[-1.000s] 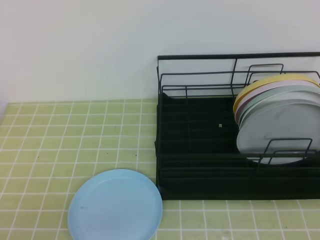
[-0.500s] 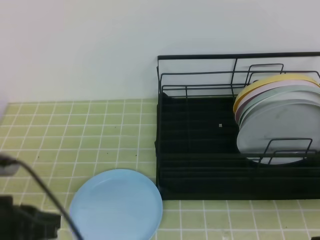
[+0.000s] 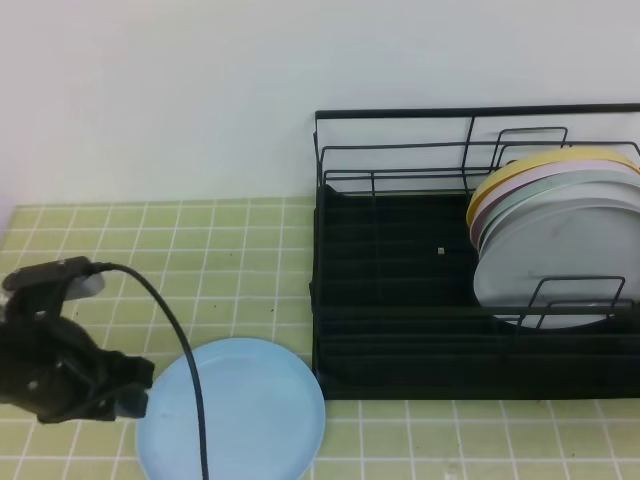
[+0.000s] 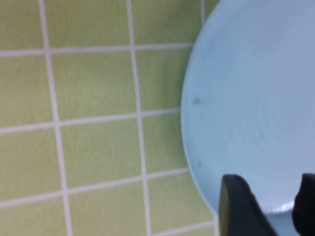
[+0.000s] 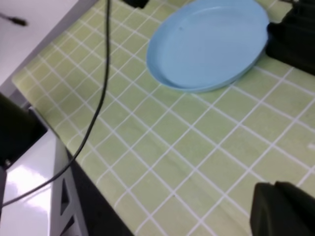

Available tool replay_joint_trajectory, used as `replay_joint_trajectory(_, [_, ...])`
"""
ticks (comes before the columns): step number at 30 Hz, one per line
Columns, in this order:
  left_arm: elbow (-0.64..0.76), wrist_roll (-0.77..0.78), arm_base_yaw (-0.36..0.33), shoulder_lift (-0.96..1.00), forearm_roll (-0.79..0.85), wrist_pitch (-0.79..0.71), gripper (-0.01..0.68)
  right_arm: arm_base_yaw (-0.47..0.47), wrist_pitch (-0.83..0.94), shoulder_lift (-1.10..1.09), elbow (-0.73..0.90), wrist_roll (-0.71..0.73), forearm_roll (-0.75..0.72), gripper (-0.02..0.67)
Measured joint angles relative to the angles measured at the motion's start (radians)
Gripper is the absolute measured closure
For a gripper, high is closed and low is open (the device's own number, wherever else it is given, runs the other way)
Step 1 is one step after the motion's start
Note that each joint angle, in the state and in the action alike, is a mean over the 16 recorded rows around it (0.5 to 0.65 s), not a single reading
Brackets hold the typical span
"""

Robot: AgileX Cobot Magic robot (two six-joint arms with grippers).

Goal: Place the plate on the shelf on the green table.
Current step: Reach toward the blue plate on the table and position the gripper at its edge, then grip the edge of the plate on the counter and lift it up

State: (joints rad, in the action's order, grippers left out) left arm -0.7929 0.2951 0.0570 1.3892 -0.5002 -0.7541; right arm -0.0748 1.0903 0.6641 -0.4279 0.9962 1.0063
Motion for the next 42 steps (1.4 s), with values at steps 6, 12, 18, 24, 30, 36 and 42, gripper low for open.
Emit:
replay_joint_trajectory(6, [-0.061,-0.001,0.000,0.148,0.025,0.010,0.448,0.013,0.019,0.000,0.000,-0.002,-0.001,0.652])
replay_joint_trajectory(12, [-0.100,0.019,0.000,0.251,0.031,0.034,0.459,0.018,0.044,0.000,0.000,-0.005,-0.002,0.652])
replay_joint_trajectory(18, [-0.115,0.025,0.000,0.323,0.037,0.061,0.480,0.018,0.071,0.000,0.000,-0.009,-0.002,0.652])
replay_joint_trajectory(24, [-0.121,0.037,0.000,0.377,0.022,0.073,0.488,0.018,0.085,0.000,0.000,-0.009,-0.002,0.652])
replay_joint_trajectory(30, [-0.124,0.057,0.000,0.409,0.005,0.072,0.536,0.018,0.086,0.000,0.000,-0.011,-0.002,0.652])
replay_joint_trajectory(36, [-0.131,0.074,0.000,0.420,-0.004,0.040,0.603,0.018,0.083,0.000,0.000,-0.012,-0.002,0.652])
replay_joint_trajectory(42, [-0.160,0.078,0.000,0.417,0.009,-0.039,0.659,0.018,0.083,0.000,0.000,-0.013,-0.002,0.652])
